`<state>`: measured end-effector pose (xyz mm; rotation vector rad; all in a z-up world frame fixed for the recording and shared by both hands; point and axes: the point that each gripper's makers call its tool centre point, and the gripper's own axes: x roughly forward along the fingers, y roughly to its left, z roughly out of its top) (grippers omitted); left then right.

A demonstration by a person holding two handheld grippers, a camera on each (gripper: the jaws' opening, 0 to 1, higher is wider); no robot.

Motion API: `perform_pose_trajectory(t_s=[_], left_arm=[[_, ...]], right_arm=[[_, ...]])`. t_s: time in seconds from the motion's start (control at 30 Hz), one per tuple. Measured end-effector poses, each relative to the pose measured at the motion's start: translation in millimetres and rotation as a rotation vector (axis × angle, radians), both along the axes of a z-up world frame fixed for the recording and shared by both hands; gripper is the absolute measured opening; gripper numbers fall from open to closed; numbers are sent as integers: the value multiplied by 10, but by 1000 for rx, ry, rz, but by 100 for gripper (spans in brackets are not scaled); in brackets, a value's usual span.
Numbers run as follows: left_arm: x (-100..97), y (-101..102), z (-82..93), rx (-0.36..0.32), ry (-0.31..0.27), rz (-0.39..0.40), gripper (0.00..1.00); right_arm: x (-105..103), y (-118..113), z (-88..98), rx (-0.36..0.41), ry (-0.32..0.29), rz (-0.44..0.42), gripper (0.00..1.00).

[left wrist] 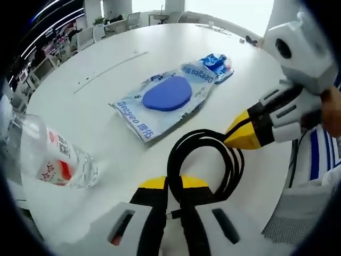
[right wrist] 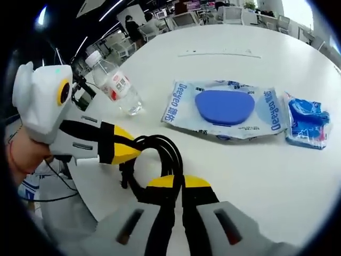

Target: Arrange the tabletop items into an orderly group along one side of the table until the central work area is clear of visible clutter.

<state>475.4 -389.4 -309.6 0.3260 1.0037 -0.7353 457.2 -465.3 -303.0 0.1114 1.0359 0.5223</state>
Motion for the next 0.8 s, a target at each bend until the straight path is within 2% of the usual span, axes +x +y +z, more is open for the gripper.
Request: perform_pose_trajectory(t_s=[0.23, 0.4, 0.63, 0.8], left_arm=[[-44, -114, 220, -43, -18, 13, 4], [-73, -260, 349, -109, -17, 37, 4], [-111, -557, 501, -143, -36, 19, 4], [-144, -842, 570, -172, -28, -1, 4]], right_arm=[[-48, -128, 208, 11, -28, 10, 0], [-77, -296, 340, 16, -39, 11, 0], [-123, -563, 470, 7, -56, 0, 0], [-168, -820, 531, -1, -57, -26, 0]])
